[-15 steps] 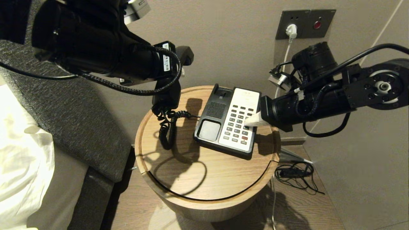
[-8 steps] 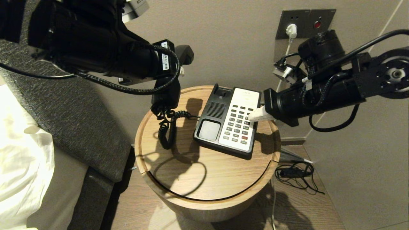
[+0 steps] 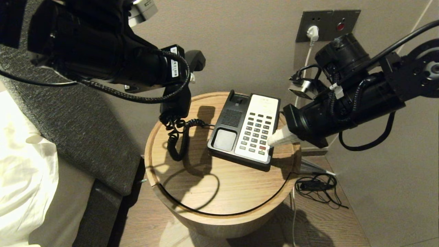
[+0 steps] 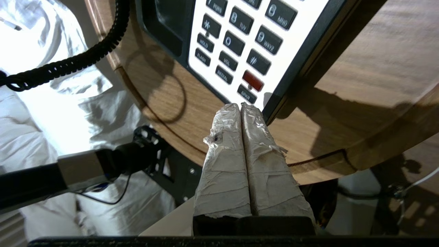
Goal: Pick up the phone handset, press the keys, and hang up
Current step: Dial the number
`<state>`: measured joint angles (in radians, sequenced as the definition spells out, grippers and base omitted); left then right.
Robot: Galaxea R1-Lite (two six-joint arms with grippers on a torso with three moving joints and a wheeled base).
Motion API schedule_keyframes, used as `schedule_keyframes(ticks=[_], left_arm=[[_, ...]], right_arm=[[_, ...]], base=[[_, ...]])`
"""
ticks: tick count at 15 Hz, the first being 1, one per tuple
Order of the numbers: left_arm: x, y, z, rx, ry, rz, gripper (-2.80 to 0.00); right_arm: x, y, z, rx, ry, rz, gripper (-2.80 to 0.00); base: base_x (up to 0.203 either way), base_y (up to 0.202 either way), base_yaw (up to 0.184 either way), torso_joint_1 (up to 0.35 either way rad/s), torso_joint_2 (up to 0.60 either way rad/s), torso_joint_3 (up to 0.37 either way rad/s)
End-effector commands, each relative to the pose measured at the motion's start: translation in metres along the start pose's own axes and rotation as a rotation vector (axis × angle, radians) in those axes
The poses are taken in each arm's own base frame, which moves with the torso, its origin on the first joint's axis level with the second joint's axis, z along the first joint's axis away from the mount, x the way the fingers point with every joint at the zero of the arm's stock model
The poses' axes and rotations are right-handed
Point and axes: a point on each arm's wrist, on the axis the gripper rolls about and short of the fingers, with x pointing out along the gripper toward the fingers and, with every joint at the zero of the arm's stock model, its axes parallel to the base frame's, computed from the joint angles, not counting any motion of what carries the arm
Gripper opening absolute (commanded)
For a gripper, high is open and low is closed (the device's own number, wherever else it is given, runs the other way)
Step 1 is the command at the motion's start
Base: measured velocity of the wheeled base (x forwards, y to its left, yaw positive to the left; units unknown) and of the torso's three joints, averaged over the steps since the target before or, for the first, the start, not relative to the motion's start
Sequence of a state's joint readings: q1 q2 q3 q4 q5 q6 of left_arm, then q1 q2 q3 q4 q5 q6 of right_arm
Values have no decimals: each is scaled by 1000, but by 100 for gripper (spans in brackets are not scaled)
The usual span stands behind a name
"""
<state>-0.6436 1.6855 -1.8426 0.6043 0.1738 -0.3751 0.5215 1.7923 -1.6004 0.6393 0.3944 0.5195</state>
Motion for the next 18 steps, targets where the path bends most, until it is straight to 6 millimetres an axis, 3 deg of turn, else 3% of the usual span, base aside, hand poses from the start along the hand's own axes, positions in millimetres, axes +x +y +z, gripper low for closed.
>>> schedule_keyframes(ticks=[1,7,18], left_arm=[[0,1,-1,-2,4,4,-280],[2,2,-2,-15,12,11,-280],[6,2,-1,-16,12,11,-280]], right_arm=[[3,1,-1,8,15,7,-280],[17,1,-2,20,68,25,-280],[27,-1,0,20,68,12,-280]], base=[[0,0,0,0,0,0],[0,0,0,0,0,0],[0,0,0,0,0,0]])
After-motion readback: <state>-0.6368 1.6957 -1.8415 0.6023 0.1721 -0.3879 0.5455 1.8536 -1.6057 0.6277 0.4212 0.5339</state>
